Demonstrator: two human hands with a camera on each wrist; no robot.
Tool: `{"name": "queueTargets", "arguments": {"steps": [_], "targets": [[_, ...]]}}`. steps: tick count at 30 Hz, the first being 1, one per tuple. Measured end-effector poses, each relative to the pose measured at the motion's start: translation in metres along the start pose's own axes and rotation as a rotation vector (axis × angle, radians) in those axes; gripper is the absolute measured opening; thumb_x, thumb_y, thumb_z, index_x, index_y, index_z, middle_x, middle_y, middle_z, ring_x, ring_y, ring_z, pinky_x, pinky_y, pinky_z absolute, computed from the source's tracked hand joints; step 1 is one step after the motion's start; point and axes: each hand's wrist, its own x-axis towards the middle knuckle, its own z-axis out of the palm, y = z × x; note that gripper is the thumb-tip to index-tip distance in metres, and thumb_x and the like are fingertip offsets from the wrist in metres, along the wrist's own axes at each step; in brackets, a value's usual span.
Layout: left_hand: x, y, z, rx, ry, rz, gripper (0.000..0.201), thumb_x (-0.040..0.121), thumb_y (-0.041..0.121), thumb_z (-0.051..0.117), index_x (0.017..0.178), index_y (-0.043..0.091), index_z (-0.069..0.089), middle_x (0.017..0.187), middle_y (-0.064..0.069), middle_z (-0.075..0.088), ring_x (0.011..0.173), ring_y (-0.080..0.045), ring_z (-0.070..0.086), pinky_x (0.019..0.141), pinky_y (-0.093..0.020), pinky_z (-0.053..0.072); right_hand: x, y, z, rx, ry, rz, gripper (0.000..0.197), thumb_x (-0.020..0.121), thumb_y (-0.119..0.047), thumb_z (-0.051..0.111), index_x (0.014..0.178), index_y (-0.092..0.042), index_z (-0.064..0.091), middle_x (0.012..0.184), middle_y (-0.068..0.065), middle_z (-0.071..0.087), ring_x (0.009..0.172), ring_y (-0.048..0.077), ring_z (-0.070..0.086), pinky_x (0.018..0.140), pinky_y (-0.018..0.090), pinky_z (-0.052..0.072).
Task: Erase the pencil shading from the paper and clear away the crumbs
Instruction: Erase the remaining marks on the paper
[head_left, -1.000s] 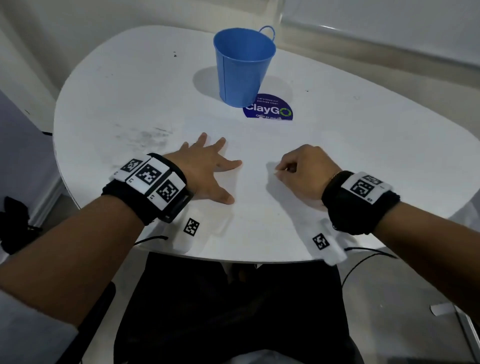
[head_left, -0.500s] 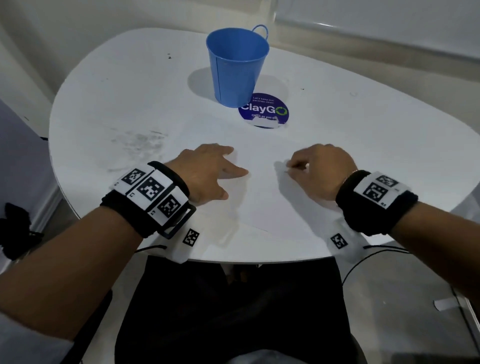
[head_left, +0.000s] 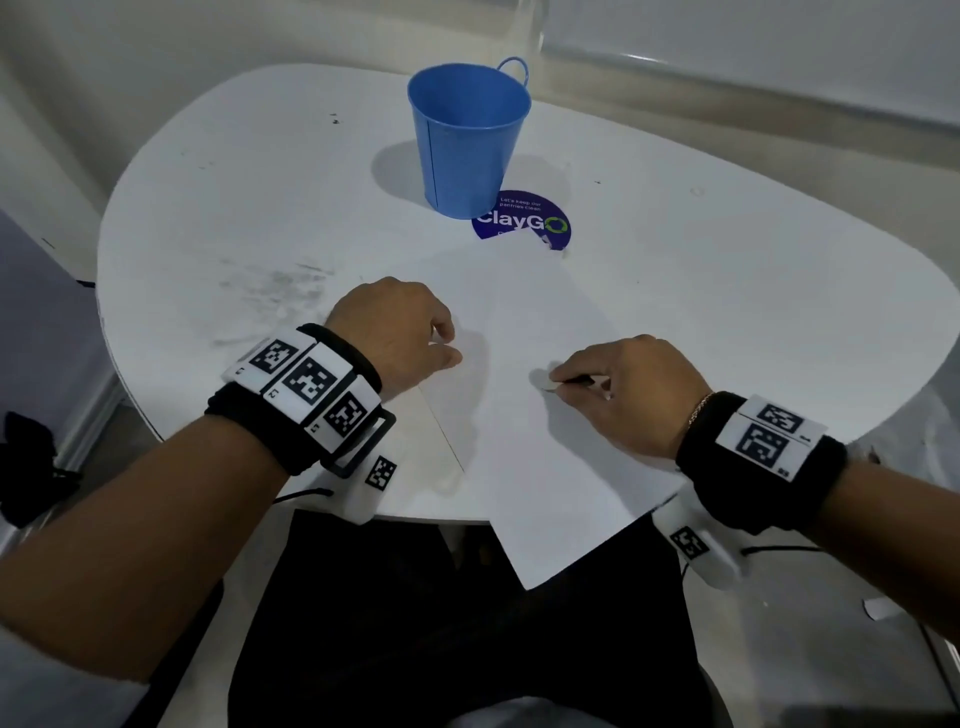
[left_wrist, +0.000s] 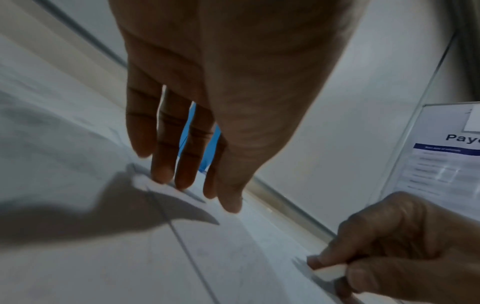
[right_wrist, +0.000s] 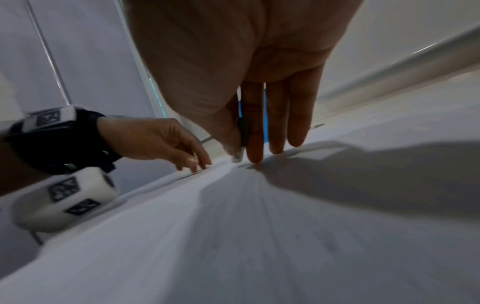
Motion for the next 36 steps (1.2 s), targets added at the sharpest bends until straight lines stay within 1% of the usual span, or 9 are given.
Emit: {"name": "queueTargets", "arguments": {"steps": [4, 8, 12, 16, 20, 23, 27, 30, 36], "targets": [[-0.006, -0.002, -0.005, 0.039, -0.07, 0.018, 0.036, 0.094, 0.045, 0.066, 0.127, 0.032, 0.067, 0.135, 0.012, 0.062, 0.121, -0.015, 0.056, 0.092, -0.028, 0.041, -0.001, -0.011, 0.007, -0.084, -0.025, -0.014, 0.016, 0.094, -0.031, 0.061, 0.1, -0.032, 0.075, 0.095, -0.011, 0.075, 0.084, 0.019, 0.064, 0.08, 0.032, 0.049], [-0.013, 0.001, -0.007, 0.265, -0.272, 0.076, 0.068, 0.092, 0.06, 0.06, 0.153, 0.038, 0.039, 0.164, 0.022, 0.018, 0.146, -0.012, 0.032, 0.115, -0.035, 0.034, 0.018, -0.013, 0.001, -0.118, 0.025, 0.05, 0.018, 0.092, -0.028, 0.059, 0.099, -0.028, 0.076, 0.098, -0.006, 0.075, 0.092, 0.026, 0.065, 0.081, 0.032, 0.051], [-0.013, 0.002, -0.006, 0.364, -0.288, 0.094, 0.08, 0.088, 0.068, 0.058, 0.156, 0.043, 0.026, 0.166, 0.024, 0.006, 0.15, -0.014, 0.02, 0.118, -0.042, 0.027, 0.046, -0.028, 0.003, 0.0, 0.07, 0.134, 0.015, 0.089, -0.024, 0.062, 0.094, -0.021, 0.076, 0.096, 0.0, 0.075, 0.093, 0.026, 0.066, 0.083, 0.031, 0.053], [-0.009, -0.006, -0.001, 0.318, -0.3, 0.089, 0.087, 0.08, 0.072, 0.063, 0.155, 0.046, 0.027, 0.166, 0.024, 0.005, 0.15, -0.013, 0.012, 0.117, -0.039, 0.023, 0.048, -0.056, 0.016, 0.029, -0.088, -0.018, 0.015, 0.09, -0.019, 0.063, 0.086, -0.016, 0.077, 0.082, -0.001, 0.073, 0.082, 0.022, 0.064, 0.078, 0.032, 0.054], [-0.005, -0.011, 0.003, 0.272, -0.304, 0.062, 0.087, 0.082, 0.072, 0.062, 0.155, 0.052, 0.019, 0.167, 0.02, -0.002, 0.154, -0.014, 0.003, 0.119, -0.04, 0.019, 0.065, -0.044, 0.004, 0.043, -0.048, 0.1, 0.011, 0.088, -0.022, 0.066, 0.087, -0.019, 0.077, 0.094, -0.003, 0.071, 0.091, 0.02, 0.064, 0.083, 0.029, 0.052], [-0.004, -0.015, 0.003, 0.236, -0.322, 0.048, 0.083, 0.087, 0.068, 0.059, 0.154, 0.056, 0.012, 0.168, 0.015, -0.01, 0.155, -0.014, -0.007, 0.124, -0.046, 0.011, 0.063, -0.052, 0.009, -0.076, -0.118, -0.026, 0.016, 0.087, -0.02, 0.059, 0.084, -0.019, 0.075, 0.089, -0.001, 0.072, 0.085, 0.025, 0.063, 0.079, 0.033, 0.054], [0.0, -0.022, 0.003, 0.063, -0.135, 0.009, 0.065, 0.091, 0.054, 0.065, 0.149, 0.053, 0.035, 0.169, 0.011, 0.003, 0.155, -0.015, 0.006, 0.123, -0.045, 0.015, 0.054, -0.051, 0.007, -0.148, -0.129, -0.046, 0.023, 0.085, -0.019, 0.057, 0.094, -0.025, 0.077, 0.093, -0.005, 0.074, 0.088, 0.026, 0.064, 0.08, 0.035, 0.053], [0.0, -0.022, 0.003, -0.041, 0.022, 0.027, 0.029, 0.092, 0.046, 0.067, 0.121, 0.045, 0.066, 0.163, 0.012, 0.029, 0.148, -0.014, 0.025, 0.117, -0.042, 0.024, 0.059, -0.041, 0.006, -0.144, -0.034, 0.04, 0.021, 0.085, -0.019, 0.057, 0.091, -0.024, 0.077, 0.092, -0.005, 0.074, 0.088, 0.027, 0.064, 0.079, 0.034, 0.053], [-0.002, -0.026, 0.0, 0.005, -0.27, 0.019, 0.055, 0.094, 0.052, 0.063, 0.144, 0.057, 0.041, 0.168, 0.015, -0.002, 0.155, -0.011, -0.006, 0.125, -0.04, 0.008, 0.065, -0.032, 0.006, -0.09, 0.006, 0.071, 0.022, 0.088, -0.019, 0.058, 0.098, -0.025, 0.077, 0.101, -0.005, 0.074, 0.096, 0.025, 0.064, 0.083, 0.033, 0.052]]}}
